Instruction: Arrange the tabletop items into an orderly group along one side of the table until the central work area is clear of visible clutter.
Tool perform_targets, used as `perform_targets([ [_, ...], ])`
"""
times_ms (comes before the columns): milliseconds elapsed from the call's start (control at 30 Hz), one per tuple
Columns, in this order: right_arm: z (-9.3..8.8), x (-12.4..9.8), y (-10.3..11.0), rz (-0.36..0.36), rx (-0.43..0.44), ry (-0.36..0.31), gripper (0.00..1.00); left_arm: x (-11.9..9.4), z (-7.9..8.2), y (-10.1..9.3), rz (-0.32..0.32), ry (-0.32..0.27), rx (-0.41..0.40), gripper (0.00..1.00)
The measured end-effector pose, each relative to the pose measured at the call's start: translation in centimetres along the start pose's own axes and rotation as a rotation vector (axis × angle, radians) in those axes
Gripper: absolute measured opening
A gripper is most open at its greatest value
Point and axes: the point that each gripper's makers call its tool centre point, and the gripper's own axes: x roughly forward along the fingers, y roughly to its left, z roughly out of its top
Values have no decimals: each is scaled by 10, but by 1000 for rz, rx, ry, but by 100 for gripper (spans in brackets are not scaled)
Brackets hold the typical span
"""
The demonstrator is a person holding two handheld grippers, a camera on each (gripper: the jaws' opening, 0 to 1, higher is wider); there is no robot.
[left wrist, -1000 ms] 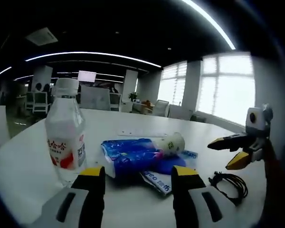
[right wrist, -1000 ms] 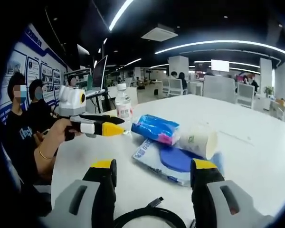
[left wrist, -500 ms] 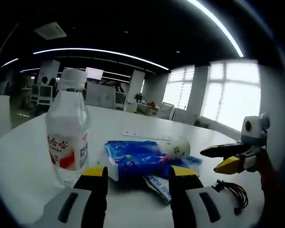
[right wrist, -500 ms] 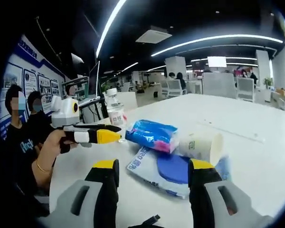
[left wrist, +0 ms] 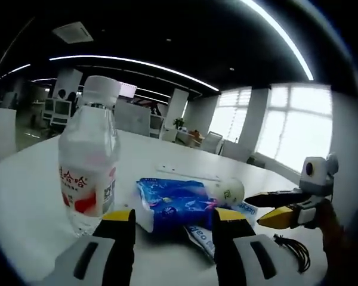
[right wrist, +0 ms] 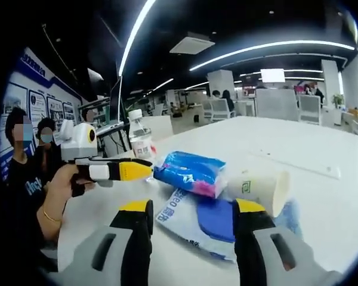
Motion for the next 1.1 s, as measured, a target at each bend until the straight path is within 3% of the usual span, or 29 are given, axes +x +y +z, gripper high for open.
perform_targets([
  [533,-1,25,-8,-31,12,15,43,10,1,9,14,17,-18,43],
  [700,-2,31,-9,-59,-55,37,43,15,-2,15,29,36,-19,43],
  [967,10,40,-12,-60,5,-7,42,17,5,13,18,29,-26,42],
  [1100,14,47,-14,-72,58,-19,38,17,-3,7,24,41,-37,40],
])
